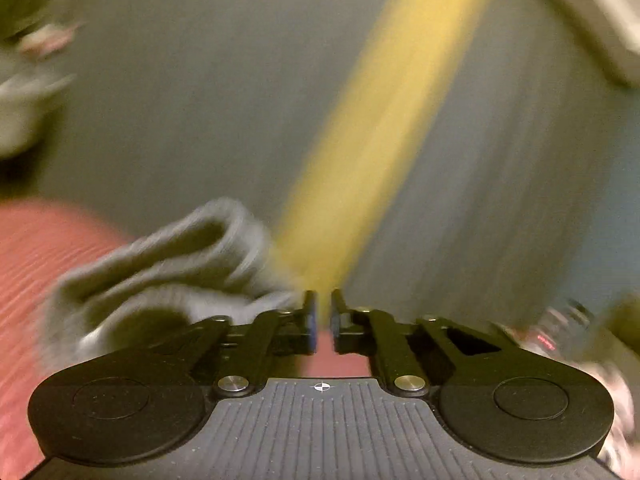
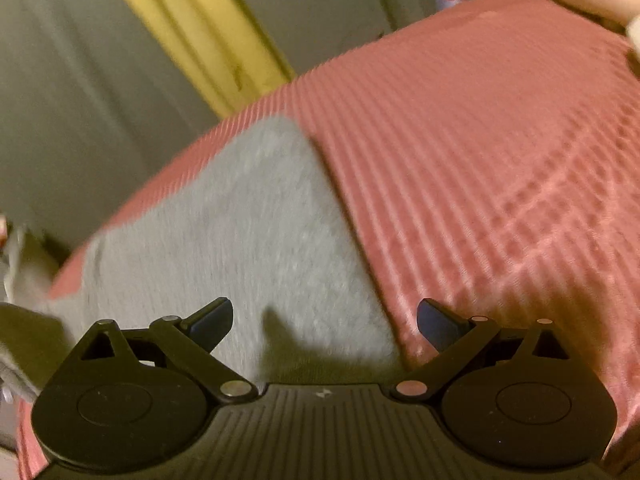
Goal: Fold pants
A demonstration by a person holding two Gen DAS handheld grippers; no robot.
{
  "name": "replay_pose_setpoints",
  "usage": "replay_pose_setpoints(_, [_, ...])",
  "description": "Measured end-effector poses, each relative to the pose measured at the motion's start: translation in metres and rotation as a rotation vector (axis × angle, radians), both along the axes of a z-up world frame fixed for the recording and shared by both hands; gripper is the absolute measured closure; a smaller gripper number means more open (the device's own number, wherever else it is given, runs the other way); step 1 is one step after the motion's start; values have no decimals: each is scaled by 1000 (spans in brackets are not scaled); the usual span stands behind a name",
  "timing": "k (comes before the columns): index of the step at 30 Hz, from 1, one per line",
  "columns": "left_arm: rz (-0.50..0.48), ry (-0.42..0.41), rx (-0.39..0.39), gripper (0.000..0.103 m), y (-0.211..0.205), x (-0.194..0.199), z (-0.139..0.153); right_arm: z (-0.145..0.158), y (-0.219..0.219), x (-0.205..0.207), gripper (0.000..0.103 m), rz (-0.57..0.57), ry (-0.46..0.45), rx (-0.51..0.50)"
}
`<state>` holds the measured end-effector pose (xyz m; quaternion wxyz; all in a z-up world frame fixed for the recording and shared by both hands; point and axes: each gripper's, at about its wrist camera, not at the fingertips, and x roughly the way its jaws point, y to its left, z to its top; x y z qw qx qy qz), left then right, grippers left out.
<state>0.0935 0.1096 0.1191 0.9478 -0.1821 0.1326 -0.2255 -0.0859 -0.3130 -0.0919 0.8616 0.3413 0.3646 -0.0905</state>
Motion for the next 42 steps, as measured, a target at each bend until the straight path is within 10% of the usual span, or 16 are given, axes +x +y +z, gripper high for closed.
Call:
replay_pose_setpoints(4, [-261,40,98,84,-110,-15,-8,7,-11,-11,4,-65,-55,14])
replay_pose_setpoints(8, [-375,300,158,74,-157,-7,-72,10,-19,-20,4,-75,-68,30])
replay_pose_setpoints(11, [-253,429,190,45,-136,-3,-105,8,-20,-21,4,-62,-71,57])
replay_pose_setpoints(17, [11,375,292,31,-60,1,-106,3,-7,-3,4,14,-47,59])
replay_pose_setpoints(20, [64,421,184,29,-22,12,-108,8,12,3,4,120,-77,24])
replay_pose_setpoints(26, [189,539,-114,31,30,18,-118,29,67,10,4,332,-157,-221])
replay_pose_setpoints(32, [282,584,-117,30,74,-1,-111,45,152,15,4,575,-331,-671])
replay_pose_setpoints(42, [381,653,-222,31,122,-13,-134,35,238,56,4,781,-458,-1010])
